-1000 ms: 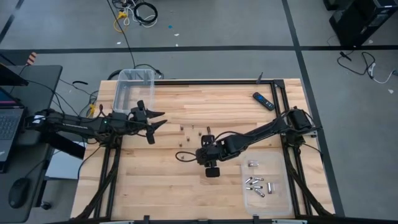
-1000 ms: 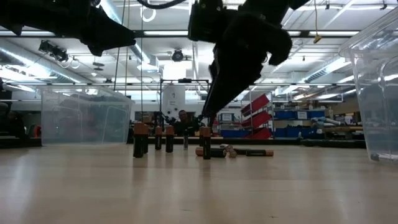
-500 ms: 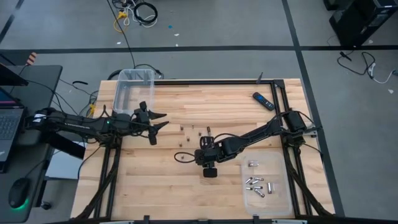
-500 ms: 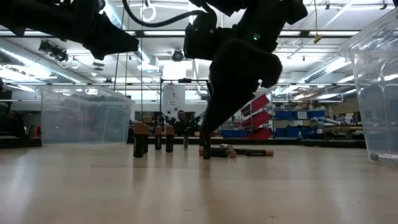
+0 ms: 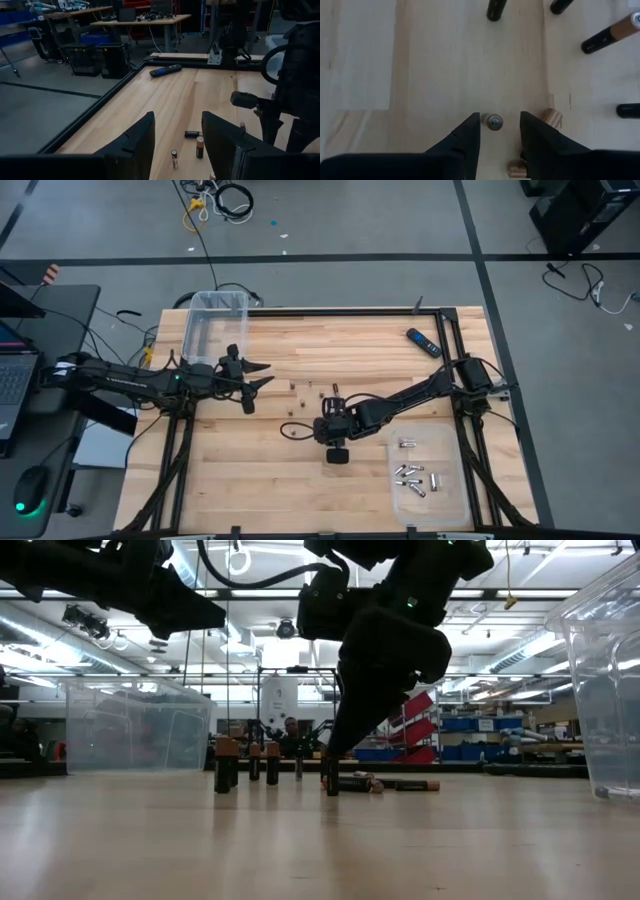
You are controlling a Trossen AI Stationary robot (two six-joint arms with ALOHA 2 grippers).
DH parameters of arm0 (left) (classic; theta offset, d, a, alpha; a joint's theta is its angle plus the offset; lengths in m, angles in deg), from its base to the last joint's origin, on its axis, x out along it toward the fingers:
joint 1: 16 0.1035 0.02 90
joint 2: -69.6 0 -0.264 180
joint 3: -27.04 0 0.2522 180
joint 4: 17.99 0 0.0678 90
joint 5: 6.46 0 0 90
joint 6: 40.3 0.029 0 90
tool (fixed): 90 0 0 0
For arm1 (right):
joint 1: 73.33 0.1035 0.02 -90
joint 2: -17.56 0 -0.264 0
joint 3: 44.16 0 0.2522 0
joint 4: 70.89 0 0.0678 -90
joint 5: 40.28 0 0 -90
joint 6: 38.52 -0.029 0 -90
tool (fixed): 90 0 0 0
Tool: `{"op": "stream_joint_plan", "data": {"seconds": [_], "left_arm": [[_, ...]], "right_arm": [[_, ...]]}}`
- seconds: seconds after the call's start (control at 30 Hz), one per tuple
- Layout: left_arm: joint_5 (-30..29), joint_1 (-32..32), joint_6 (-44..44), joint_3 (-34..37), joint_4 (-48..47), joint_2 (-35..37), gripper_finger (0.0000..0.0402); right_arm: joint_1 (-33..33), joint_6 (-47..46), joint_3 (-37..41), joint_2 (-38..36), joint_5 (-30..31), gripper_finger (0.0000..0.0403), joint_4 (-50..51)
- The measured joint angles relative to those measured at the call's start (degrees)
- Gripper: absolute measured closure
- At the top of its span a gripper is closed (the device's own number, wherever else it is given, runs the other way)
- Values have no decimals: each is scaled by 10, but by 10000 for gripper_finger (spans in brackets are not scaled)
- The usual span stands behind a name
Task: Sort batteries
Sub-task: Put the black and copper battery into the top transparent bin
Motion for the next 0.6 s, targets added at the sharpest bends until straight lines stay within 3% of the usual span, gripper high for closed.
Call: {"op": "stream_joint_plan", "data": {"seconds": [0.4,0.6], "left_arm": [[0,0,0,0,0,-1,241],[0,0,0,0,0,-1,241]], "right_arm": [[0,3,0,0,-4,329,-1],[0,12,0,0,-15,374,-2]]}}
